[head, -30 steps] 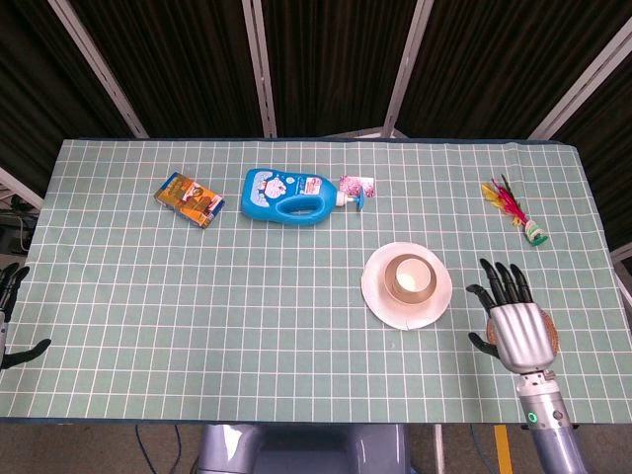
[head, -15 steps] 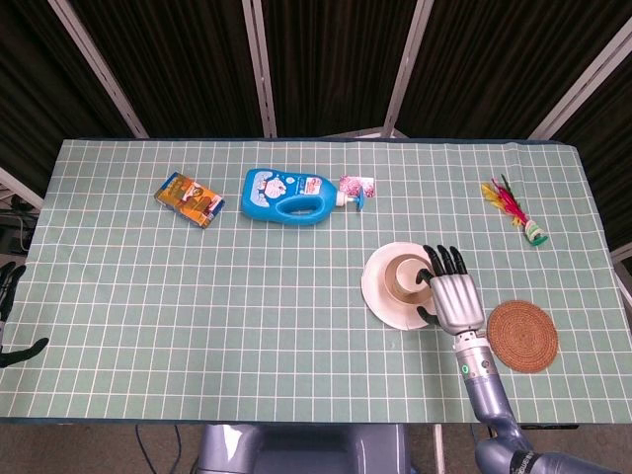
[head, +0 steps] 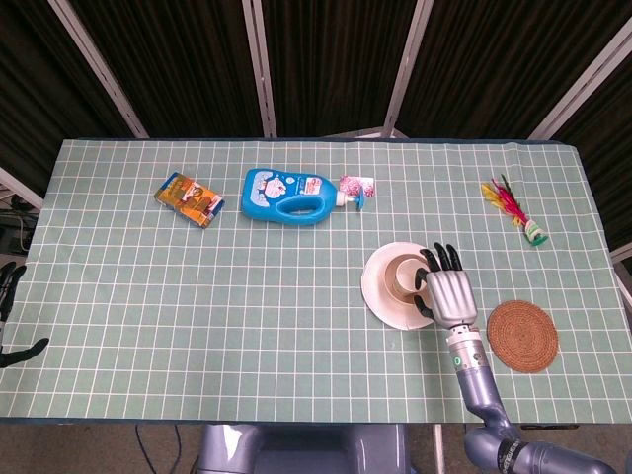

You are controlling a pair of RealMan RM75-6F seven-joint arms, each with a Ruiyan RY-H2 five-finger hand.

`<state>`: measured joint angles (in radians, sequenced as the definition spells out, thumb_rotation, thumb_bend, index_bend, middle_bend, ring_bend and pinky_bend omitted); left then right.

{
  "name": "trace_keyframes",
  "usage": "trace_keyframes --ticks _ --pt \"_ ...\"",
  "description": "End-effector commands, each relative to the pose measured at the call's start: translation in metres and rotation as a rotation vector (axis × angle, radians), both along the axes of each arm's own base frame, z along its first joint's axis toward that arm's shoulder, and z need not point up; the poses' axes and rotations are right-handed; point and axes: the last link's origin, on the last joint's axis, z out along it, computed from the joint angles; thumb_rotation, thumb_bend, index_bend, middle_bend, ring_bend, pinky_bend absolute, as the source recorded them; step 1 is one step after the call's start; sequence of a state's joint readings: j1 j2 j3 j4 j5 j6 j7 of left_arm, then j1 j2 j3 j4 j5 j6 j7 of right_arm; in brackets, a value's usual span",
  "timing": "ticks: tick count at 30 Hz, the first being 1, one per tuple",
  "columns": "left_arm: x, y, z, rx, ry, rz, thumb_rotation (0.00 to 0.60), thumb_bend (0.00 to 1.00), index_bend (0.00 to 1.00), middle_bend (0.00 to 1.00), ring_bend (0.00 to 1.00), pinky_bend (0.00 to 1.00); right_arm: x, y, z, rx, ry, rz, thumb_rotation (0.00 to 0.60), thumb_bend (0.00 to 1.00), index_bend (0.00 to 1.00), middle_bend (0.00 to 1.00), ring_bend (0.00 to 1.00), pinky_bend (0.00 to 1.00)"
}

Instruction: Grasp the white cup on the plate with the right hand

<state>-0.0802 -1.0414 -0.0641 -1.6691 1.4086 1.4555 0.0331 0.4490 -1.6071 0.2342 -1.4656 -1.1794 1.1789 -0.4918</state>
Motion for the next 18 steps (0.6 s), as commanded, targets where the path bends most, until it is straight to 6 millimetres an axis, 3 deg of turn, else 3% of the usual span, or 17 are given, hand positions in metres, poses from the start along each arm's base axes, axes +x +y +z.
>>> trace_keyframes --ticks 1,4,11,18 --pt "0.0004 0.0000 -0.0005 -0.002 0.001 -0.002 0.600 0.00 0.00 0.00 0.00 0.00 -0.0002 -0.0007 -0.0030 0.004 -0.001 0.000 0.600 0.27 0.56 0.15 0.00 0.00" --pt "0.0009 -0.0002 -0.0008 -0.003 0.002 -0.003 0.600 0.00 0.00 0.00 0.00 0.00 0.0002 -0.0021 -0.0054 0.005 -0.006 0.002 0.600 0.30 0.57 0.16 0.00 0.00" --pt "0.0007 0.0000 -0.0004 -0.001 -0.001 -0.003 0.600 0.00 0.00 0.00 0.00 0.00 0.0033 -0.0022 -0.0098 0.005 -0.015 0.013 0.600 0.53 0.63 0.18 0.00 0.00" --pt "0.0003 -0.0002 0.0004 0.001 -0.003 -0.003 0.600 0.00 0.00 0.00 0.00 0.00 0.0064 0.0008 -0.0082 -0.003 -0.017 0.034 0.600 0.54 0.63 0.19 0.00 0.00"
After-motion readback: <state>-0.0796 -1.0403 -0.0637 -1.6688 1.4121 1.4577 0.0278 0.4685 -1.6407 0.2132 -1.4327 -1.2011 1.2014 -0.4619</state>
